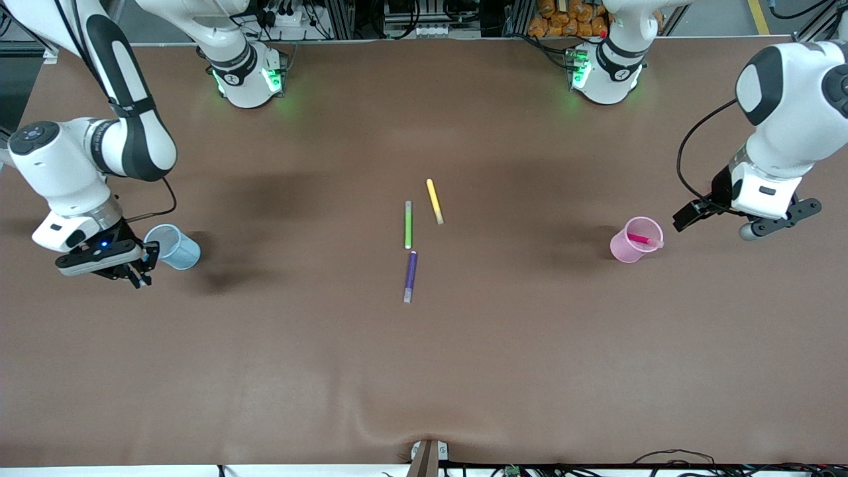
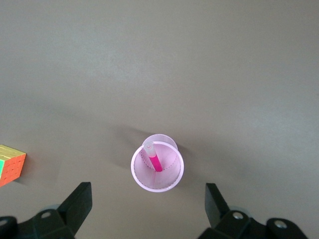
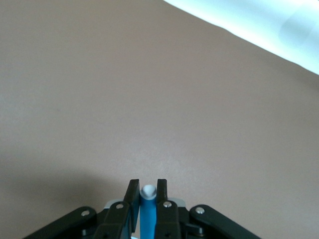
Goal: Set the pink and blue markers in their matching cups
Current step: 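Release the pink marker while the right gripper lowers the blue marker into the cup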
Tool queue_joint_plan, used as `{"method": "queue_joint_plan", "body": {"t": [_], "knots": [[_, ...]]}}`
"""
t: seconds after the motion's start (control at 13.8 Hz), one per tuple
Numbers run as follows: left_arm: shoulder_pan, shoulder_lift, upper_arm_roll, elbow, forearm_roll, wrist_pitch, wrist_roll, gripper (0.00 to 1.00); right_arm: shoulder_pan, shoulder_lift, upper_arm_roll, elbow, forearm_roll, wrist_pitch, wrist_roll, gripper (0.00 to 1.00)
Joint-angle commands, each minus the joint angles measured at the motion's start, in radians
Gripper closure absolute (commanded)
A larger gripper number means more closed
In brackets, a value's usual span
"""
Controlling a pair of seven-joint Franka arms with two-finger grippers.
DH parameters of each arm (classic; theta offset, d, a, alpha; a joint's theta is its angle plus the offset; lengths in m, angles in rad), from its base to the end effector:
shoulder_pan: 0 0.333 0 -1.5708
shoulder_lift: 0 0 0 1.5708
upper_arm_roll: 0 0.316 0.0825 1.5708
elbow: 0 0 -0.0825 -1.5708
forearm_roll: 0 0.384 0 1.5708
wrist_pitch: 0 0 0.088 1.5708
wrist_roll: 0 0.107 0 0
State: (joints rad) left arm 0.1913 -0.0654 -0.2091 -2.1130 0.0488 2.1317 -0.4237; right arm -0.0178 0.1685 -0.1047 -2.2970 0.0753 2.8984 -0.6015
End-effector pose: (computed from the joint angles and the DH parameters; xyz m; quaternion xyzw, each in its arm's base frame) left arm 0.5375 -0.0088 0.4509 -0.9806 -0.1894 -0.0463 0.0183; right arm 0.5589 -0.0727 0.3231 0.9555 0.2013 0.2043 0.0685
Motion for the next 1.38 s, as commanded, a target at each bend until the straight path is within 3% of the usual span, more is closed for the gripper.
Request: {"method": "queue_joint_plan", "body": {"t": [0.0, 0.58, 0.65, 0.8, 0.87, 0.94, 1.3], "knots": [[0.003, 0.004, -0.006, 0.062, -0.007, -0.062, 0.055, 0.00, -0.021, -0.026, 0.019, -0.054, 0.004, 0.018, -0.017, 1.00], [0.000, 0.024, -0.006, 0.249, -0.055, -0.242, 0.100, 0.00, -0.021, -0.032, 0.017, -0.127, 0.004, 0.100, -0.015, 1.00], [-0.001, 0.027, -0.006, 0.277, -0.055, -0.265, 0.100, 0.00, -0.021, -0.030, 0.017, -0.127, 0.004, 0.100, -0.015, 0.93], [-0.010, 0.030, -0.007, 0.324, -0.053, -0.312, 0.098, 0.00, -0.021, -0.029, 0.017, -0.127, 0.004, 0.097, -0.012, 0.61], [-0.026, 0.030, -0.015, 0.347, -0.052, -0.338, 0.098, 0.00, -0.019, -0.029, 0.017, -0.125, 0.004, 0.096, -0.008, 0.21], [-0.036, 0.030, -0.021, 0.373, -0.050, -0.358, 0.098, 0.00, -0.021, -0.027, 0.017, -0.124, 0.004, 0.091, -0.006, 0.00], [-0.041, 0.029, -0.053, 0.439, -0.038, -0.421, 0.097, 0.00, -0.027, -0.030, 0.017, -0.085, 0.006, 0.074, 0.003, 0.00]]}}
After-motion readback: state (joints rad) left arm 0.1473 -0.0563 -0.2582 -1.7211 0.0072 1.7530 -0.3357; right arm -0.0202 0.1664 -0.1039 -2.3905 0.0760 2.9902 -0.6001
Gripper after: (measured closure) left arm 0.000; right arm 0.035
